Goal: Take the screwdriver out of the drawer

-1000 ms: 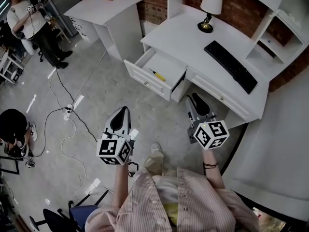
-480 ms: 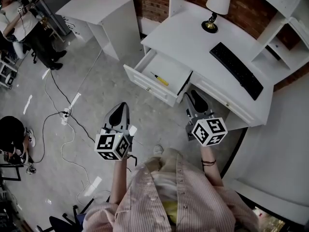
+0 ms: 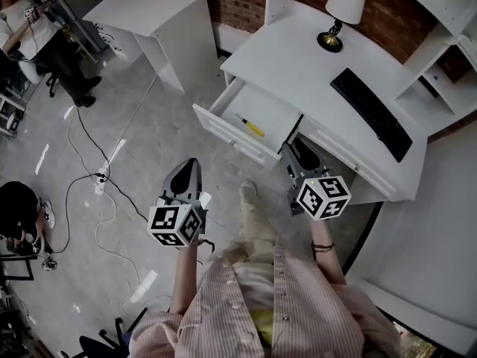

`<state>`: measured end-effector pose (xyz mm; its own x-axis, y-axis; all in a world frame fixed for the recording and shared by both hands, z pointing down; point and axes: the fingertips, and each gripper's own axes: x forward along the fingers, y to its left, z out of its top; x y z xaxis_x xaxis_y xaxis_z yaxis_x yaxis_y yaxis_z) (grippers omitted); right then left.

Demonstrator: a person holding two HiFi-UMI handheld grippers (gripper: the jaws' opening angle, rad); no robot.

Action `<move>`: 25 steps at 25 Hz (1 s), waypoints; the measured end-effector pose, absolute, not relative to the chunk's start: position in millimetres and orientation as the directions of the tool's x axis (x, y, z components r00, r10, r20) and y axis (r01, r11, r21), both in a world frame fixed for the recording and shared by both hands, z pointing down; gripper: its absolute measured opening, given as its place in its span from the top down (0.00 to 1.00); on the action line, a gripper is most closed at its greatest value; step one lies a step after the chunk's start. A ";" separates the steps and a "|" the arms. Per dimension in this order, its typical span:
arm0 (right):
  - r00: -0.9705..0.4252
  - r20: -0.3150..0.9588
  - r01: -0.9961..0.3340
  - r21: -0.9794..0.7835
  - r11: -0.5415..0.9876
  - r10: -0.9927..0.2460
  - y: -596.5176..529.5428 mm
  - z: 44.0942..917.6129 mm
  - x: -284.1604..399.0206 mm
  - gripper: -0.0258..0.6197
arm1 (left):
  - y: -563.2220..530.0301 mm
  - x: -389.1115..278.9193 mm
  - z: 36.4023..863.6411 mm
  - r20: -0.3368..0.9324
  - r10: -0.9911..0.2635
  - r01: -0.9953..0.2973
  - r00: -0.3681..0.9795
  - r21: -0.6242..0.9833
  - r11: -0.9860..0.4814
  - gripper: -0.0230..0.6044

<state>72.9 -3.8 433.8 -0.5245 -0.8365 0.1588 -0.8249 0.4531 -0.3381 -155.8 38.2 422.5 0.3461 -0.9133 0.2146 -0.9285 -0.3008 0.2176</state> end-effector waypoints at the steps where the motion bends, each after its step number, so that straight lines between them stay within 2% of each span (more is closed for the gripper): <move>1: -0.528 0.171 -0.824 -0.342 0.453 -0.832 -10.1 437.3 71.0 0.77 | 32.5 -156.7 423.9 0.217 -0.913 -0.928 0.347 0.221 -0.300 0.97; 11: -0.563 0.249 -0.807 -0.370 0.459 -0.788 -95.5 461.6 51.5 0.77 | -51.3 -164.3 437.7 0.255 -0.896 -0.915 0.365 0.274 -0.295 0.97; 25: -0.646 0.414 -0.763 -0.373 0.528 -0.641 -186.2 512.6 22.9 0.77 | -155.3 -158.3 487.4 0.367 -0.842 -0.898 0.396 0.346 -0.271 0.97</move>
<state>22.9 -186.2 512.6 -0.6463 -0.6407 0.4145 -0.7628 0.5281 -0.3731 -158.3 -155.3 487.4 0.3958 -0.8417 0.3674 -0.8982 -0.2714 0.3458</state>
